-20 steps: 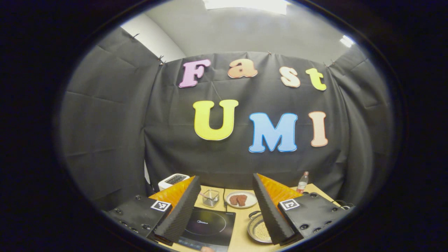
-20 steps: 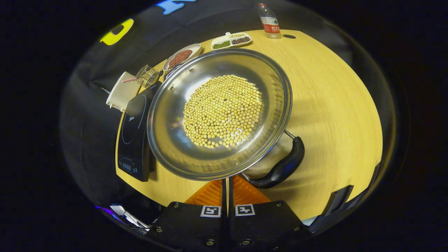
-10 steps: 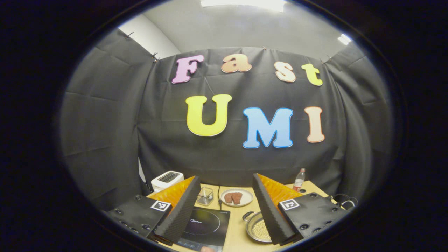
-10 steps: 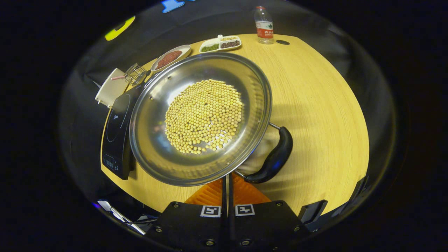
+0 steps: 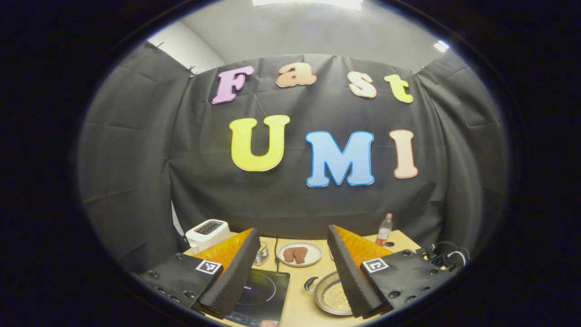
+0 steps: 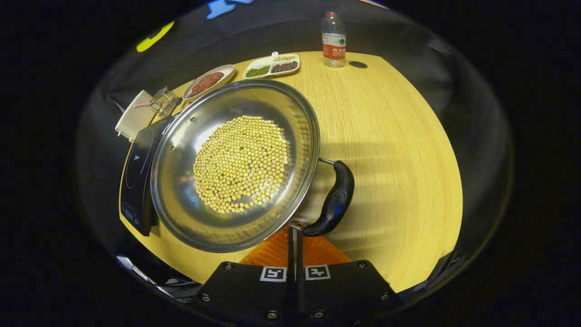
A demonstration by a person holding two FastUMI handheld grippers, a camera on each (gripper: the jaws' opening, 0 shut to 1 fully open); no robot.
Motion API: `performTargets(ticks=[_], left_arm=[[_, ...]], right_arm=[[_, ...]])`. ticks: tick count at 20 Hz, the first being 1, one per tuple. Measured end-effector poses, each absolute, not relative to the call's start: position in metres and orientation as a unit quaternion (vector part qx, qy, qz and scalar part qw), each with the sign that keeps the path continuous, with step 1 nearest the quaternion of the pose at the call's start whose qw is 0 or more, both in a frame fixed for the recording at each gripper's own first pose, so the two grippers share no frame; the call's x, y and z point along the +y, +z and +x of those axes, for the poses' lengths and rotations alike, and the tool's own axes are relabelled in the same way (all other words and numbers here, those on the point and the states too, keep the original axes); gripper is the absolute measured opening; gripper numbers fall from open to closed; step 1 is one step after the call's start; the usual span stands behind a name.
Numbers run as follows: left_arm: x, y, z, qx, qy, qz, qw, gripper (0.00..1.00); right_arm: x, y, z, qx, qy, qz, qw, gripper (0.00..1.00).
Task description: First push the handle of the pot to place it horizontally, then grasp the pot with both hands and set it on the induction cooktop.
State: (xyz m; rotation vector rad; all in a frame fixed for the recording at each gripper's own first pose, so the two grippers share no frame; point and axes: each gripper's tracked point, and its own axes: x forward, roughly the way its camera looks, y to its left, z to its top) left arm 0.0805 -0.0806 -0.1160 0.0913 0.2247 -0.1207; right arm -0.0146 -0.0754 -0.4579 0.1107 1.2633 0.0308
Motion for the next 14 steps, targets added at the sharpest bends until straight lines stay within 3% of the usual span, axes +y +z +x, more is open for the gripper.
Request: performTargets(ticks=[14], left_arm=[[-0.102,-0.180,0.090,0.177,-0.047,0.054,0.982,0.95]], right_arm=[[-0.107,-0.463,0.040,0.562,0.030,0.011,0.826,0.01]])
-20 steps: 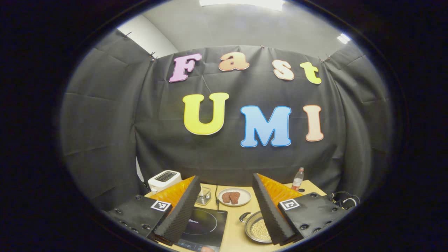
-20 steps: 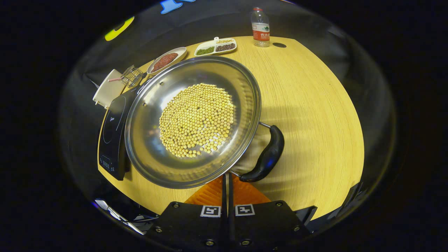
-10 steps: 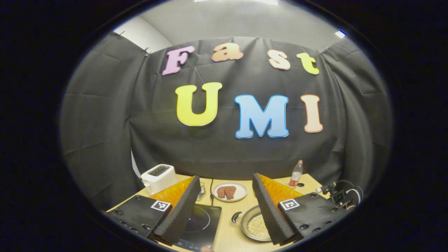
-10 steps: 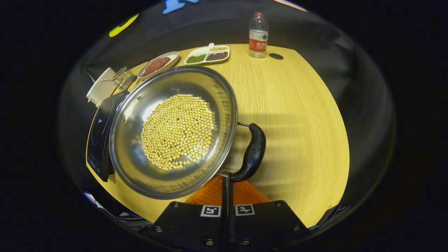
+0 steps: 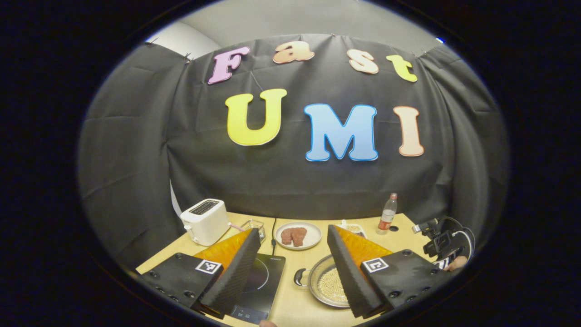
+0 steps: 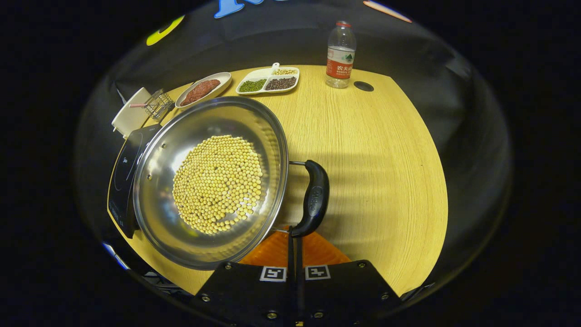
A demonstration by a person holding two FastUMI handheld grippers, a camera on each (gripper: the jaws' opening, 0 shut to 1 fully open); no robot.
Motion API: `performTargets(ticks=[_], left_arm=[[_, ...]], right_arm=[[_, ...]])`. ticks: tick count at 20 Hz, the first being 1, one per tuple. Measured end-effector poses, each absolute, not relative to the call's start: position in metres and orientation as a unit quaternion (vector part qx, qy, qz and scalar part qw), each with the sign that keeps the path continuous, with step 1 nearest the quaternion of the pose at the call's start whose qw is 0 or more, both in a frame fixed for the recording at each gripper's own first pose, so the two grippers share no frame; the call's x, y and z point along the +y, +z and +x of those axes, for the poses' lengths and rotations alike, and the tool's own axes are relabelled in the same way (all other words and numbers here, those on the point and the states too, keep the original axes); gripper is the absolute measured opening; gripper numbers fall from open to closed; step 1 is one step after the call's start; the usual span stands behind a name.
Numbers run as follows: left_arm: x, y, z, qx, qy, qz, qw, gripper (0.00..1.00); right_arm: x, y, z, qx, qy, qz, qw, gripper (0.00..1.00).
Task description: First push the handle of the pot to place it horizontally, then grasp the pot with both hands and set it on the induction cooktop.
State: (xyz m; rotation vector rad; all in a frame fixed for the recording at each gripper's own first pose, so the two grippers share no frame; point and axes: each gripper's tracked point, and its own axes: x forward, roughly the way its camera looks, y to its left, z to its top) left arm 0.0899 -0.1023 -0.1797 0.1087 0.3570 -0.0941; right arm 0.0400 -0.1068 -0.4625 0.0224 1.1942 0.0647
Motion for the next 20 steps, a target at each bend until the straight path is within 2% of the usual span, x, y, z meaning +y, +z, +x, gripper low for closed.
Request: performTargets(ticks=[1,4,5,6,7,8,9,10,15,20], left_arm=[[-0.104,-0.184,0.092,0.182,-0.050,0.052,0.981,0.99],[-0.102,-0.199,0.098,0.193,-0.060,0.043,0.978,0.97],[-0.102,-0.204,0.099,0.198,-0.066,0.037,0.977,0.95],[-0.103,-0.211,0.101,0.203,-0.074,0.032,0.976,0.95],[-0.104,-0.218,0.103,0.208,-0.082,0.031,0.974,0.95],[-0.104,-0.223,0.105,0.210,-0.090,0.032,0.973,0.97],[-0.106,-0.229,0.107,0.215,-0.100,0.033,0.971,0.99],[-0.109,-0.237,0.107,0.221,-0.112,0.033,0.968,0.99],[-0.118,-0.282,0.112,0.263,-0.146,0.040,0.953,0.97],[-0.116,-0.346,0.118,0.315,-0.151,0.044,0.936,0.97]], right_arm=[[-0.107,-0.459,0.038,0.558,0.028,0.012,0.829,0.01],[-0.114,-0.442,0.030,0.534,0.017,0.007,0.845,0.03],[-0.119,-0.434,0.027,0.526,0.008,0.003,0.851,0.23],[-0.122,-0.428,0.024,0.516,0.001,-0.001,0.857,0.30],[-0.124,-0.419,0.021,0.505,-0.005,-0.002,0.863,0.51],[-0.126,-0.411,0.018,0.493,-0.011,-0.004,0.870,0.59],[-0.128,-0.403,0.017,0.479,-0.018,-0.004,0.878,0.87],[-0.126,-0.394,0.017,0.467,-0.022,0.001,0.884,0.93],[-0.112,-0.370,0.026,0.418,-0.030,0.040,0.907,0.92],[-0.106,-0.381,0.044,0.413,-0.037,0.054,0.908,0.93]])
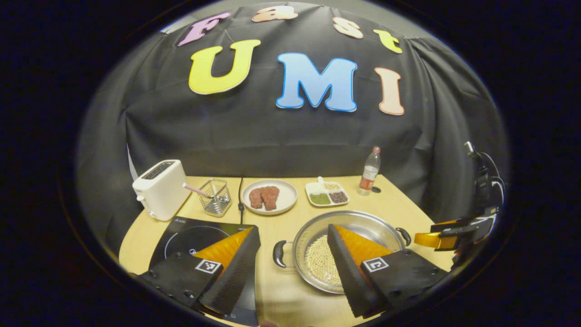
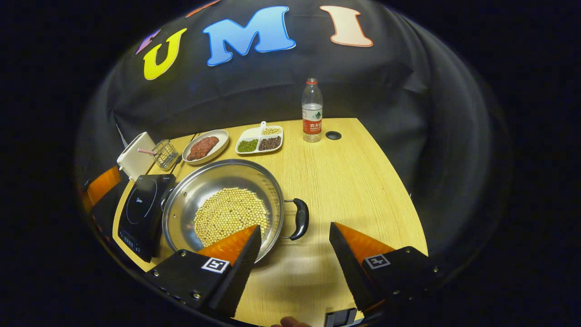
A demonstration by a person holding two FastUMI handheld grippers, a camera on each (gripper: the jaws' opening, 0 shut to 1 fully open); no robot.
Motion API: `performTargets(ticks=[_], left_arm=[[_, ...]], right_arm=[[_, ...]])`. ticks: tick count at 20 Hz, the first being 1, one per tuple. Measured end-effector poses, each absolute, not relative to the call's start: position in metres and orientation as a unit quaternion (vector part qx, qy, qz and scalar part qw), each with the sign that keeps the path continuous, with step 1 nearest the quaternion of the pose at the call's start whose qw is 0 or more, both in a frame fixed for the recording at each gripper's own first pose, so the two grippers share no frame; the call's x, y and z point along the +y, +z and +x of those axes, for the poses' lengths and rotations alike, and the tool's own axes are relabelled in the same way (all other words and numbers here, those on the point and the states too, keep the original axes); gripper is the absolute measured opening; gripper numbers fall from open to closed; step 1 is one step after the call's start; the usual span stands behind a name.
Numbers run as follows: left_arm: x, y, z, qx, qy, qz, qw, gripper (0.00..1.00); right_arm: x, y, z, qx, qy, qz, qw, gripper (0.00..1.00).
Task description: First push the handle of the pot to place it horizontally, then grasp the pot with both hands and set it on the induction cooktop.
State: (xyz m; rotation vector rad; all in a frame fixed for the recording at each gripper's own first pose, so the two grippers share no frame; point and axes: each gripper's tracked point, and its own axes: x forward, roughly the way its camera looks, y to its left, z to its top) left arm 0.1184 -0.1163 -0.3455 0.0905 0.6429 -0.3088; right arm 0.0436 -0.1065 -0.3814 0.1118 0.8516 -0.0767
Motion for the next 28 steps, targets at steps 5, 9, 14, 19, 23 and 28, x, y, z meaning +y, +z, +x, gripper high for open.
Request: performTargets(ticks=[5,9,14,19,23,28], left_arm=[[-0.117,-0.397,0.132,0.351,-0.149,0.051,0.923,0.96],[-0.117,-0.435,0.142,0.374,-0.145,0.057,0.914,0.98],[-0.114,-0.468,0.144,0.396,-0.137,0.063,0.906,0.96],[-0.119,-0.488,0.150,0.406,-0.142,0.070,0.900,0.98],[-0.121,-0.501,0.148,0.407,-0.142,0.072,0.899,1.00],[-0.121,-0.508,0.146,0.407,-0.144,0.089,0.897,0.91]], right_arm=[[-0.107,-0.406,0.059,0.427,-0.042,0.054,0.902,0.93],[-0.106,-0.421,0.070,0.431,-0.047,0.060,0.899,0.93],[-0.104,-0.432,0.079,0.431,-0.046,0.060,0.899,0.93],[-0.101,-0.450,0.089,0.437,-0.046,0.053,0.897,0.93],[-0.099,-0.464,0.091,0.442,-0.054,0.058,0.893,0.93],[-0.099,-0.478,0.094,0.450,-0.065,0.064,0.888,0.89]])
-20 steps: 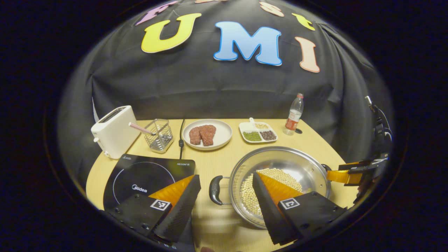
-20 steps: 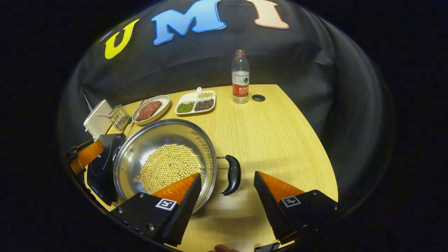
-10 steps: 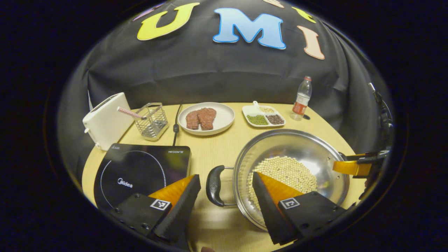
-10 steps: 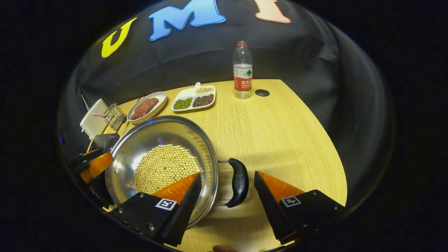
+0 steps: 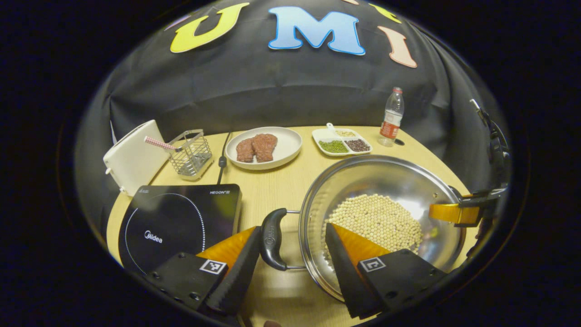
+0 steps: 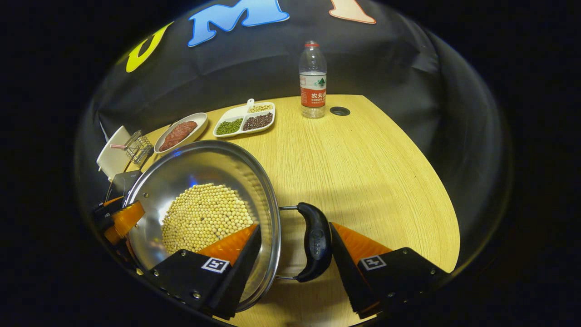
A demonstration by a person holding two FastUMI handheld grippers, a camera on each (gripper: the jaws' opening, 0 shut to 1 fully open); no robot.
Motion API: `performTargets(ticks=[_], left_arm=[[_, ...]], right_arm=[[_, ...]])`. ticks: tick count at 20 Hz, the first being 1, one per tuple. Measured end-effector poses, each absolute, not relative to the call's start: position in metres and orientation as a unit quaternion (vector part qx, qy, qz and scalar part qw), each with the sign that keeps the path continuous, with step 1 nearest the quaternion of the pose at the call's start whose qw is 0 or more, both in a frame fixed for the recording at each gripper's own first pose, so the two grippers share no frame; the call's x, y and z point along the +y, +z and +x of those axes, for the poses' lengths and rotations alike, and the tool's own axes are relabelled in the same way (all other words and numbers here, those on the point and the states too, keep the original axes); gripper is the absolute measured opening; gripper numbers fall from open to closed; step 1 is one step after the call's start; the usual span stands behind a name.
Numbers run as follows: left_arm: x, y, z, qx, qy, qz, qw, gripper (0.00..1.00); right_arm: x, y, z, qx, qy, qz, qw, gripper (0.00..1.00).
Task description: First push the handle of the pot to place it horizontally, then grasp the pot with both hands and set it on the induction cooktop.
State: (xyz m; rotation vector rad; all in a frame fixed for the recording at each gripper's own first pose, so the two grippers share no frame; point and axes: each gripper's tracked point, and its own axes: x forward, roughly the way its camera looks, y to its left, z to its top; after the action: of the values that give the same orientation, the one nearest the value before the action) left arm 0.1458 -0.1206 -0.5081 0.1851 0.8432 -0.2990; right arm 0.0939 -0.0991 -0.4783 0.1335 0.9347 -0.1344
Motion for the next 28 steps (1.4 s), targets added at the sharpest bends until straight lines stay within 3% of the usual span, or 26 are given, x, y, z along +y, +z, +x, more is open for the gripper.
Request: performTargets(ticks=[1,3,5,6,8,9,10,11,12,13,14,16,17,18,19,20,21,22,23,28], left_arm=[[-0.119,-0.509,0.147,0.406,-0.142,0.094,0.898,0.89],[-0.114,-0.510,0.149,0.407,-0.137,0.097,0.898,0.83],[-0.114,-0.511,0.149,0.409,-0.138,0.092,0.898,0.67],[-0.114,-0.512,0.148,0.409,-0.139,0.093,0.897,0.71],[-0.114,-0.511,0.149,0.408,-0.138,0.097,0.897,0.67],[-0.115,-0.510,0.148,0.409,-0.137,0.097,0.897,0.69],[-0.114,-0.511,0.149,0.409,-0.136,0.095,0.897,0.65],[-0.115,-0.512,0.149,0.410,-0.136,0.094,0.897,0.68],[-0.114,-0.512,0.149,0.410,-0.136,0.093,0.897,0.68],[-0.115,-0.513,0.149,0.411,-0.137,0.093,0.897,0.63],[-0.114,-0.512,0.150,0.410,-0.136,0.096,0.897,0.66],[-0.115,-0.509,0.150,0.410,-0.136,0.093,0.897,0.60],[-0.114,-0.510,0.150,0.411,-0.134,0.092,0.897,0.60],[-0.115,-0.510,0.150,0.409,-0.133,0.092,0.898,0.59],[-0.116,-0.510,0.150,0.410,-0.134,0.093,0.897,0.58],[-0.116,-0.511,0.149,0.411,-0.133,0.093,0.897,0.64],[-0.117,-0.510,0.149,0.412,-0.133,0.093,0.897,0.58],[-0.117,-0.509,0.148,0.414,-0.134,0.093,0.896,0.61],[-0.118,-0.505,0.148,0.412,-0.135,0.090,0.896,0.58],[-0.116,-0.472,0.148,0.399,-0.144,0.081,0.902,0.61]], right_arm=[[-0.099,-0.481,0.093,0.452,-0.069,0.065,0.887,0.88],[-0.098,-0.483,0.094,0.452,-0.073,0.073,0.886,0.73],[-0.099,-0.482,0.094,0.453,-0.077,0.078,0.885,0.66],[-0.098,-0.483,0.095,0.452,-0.078,0.080,0.885,0.71],[-0.098,-0.482,0.095,0.452,-0.080,0.084,0.885,0.71],[-0.097,-0.484,0.096,0.453,-0.081,0.089,0.883,0.65],[-0.097,-0.483,0.094,0.454,-0.083,0.093,0.882,0.64],[-0.097,-0.483,0.094,0.455,-0.082,0.091,0.882,0.69],[-0.097,-0.483,0.094,0.455,-0.081,0.088,0.883,0.63],[-0.097,-0.484,0.094,0.455,-0.080,0.088,0.882,0.69],[-0.100,-0.478,0.096,0.451,-0.079,0.099,0.884,0.69],[-0.096,-0.481,0.093,0.457,-0.075,0.111,0.879,0.62],[-0.094,-0.484,0.093,0.455,-0.078,0.120,0.879,0.63],[-0.095,-0.483,0.094,0.460,-0.074,0.119,0.877,0.56],[-0.096,-0.482,0.096,0.459,-0.075,0.121,0.877,0.56],[-0.094,-0.481,0.094,0.459,-0.076,0.119,0.877,0.56],[-0.095,-0.480,0.093,0.461,-0.077,0.118,0.876,0.55],[-0.095,-0.479,0.091,0.464,-0.078,0.118,0.874,0.56],[-0.096,-0.476,0.090,0.465,-0.079,0.120,0.873,0.56],[-0.093,-0.438,0.081,0.457,-0.083,0.113,0.878,0.56]])
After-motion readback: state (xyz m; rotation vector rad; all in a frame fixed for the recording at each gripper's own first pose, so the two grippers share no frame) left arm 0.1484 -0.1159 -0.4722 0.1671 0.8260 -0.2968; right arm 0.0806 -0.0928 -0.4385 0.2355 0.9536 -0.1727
